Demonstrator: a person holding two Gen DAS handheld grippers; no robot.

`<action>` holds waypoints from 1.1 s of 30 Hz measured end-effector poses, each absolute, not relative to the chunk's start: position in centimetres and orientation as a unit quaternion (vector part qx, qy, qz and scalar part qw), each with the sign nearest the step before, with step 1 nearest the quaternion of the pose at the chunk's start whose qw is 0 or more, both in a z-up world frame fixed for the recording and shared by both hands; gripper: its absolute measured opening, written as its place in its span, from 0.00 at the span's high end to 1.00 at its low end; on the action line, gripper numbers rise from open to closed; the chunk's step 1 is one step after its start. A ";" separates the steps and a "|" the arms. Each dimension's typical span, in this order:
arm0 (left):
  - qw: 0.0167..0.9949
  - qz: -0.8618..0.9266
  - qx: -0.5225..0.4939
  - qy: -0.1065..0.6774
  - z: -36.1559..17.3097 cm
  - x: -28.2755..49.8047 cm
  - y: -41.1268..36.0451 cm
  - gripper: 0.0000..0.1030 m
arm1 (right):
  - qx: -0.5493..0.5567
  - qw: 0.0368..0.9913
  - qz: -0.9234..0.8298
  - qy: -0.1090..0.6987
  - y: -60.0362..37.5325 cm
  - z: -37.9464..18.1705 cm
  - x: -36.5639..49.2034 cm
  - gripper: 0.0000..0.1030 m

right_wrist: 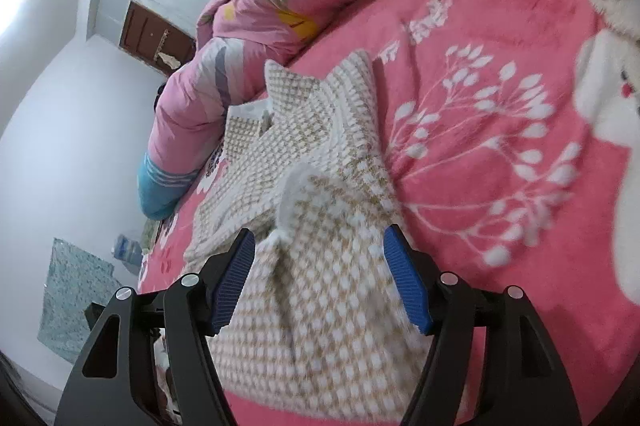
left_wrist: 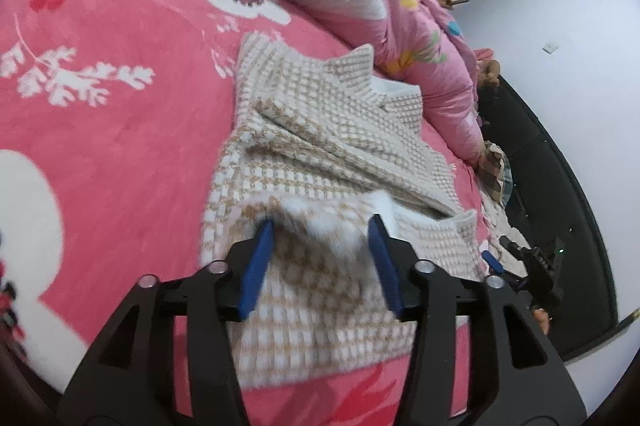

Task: Fold large clothes

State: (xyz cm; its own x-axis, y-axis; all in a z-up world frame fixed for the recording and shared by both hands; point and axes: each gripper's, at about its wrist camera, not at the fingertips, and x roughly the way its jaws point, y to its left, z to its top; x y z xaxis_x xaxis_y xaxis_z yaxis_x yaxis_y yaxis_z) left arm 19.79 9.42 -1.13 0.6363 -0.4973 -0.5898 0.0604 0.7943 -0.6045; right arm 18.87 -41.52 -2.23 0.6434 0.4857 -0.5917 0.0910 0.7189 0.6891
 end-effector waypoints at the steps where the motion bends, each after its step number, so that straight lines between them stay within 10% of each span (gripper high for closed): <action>1: 0.869 -0.155 -0.268 0.387 -0.7 18.9 9.5 0.44 | 0.356 0.834 0.119 0.405 -41.7 -1.9 18.4 0.37; 12: 0.865 -0.201 -0.227 0.400 -1.8 10.4 6.7 0.44 | 0.331 0.817 0.145 0.449 -41.6 -1.8 8.9 0.37; 24: 0.794 -0.156 -0.420 0.411 -8.4 16.4 9.2 0.46 | 0.394 0.794 0.127 0.446 -41.7 -8.1 11.5 0.37; 26: 0.812 -0.135 -0.393 0.409 -8.1 16.9 8.5 0.57 | 0.393 0.799 0.121 0.439 -41.6 -8.5 12.7 0.37; 33: 0.882 -0.064 -0.230 0.406 -4.6 17.1 4.8 0.81 | 0.351 0.830 0.095 0.423 -40.7 -6.6 14.7 0.72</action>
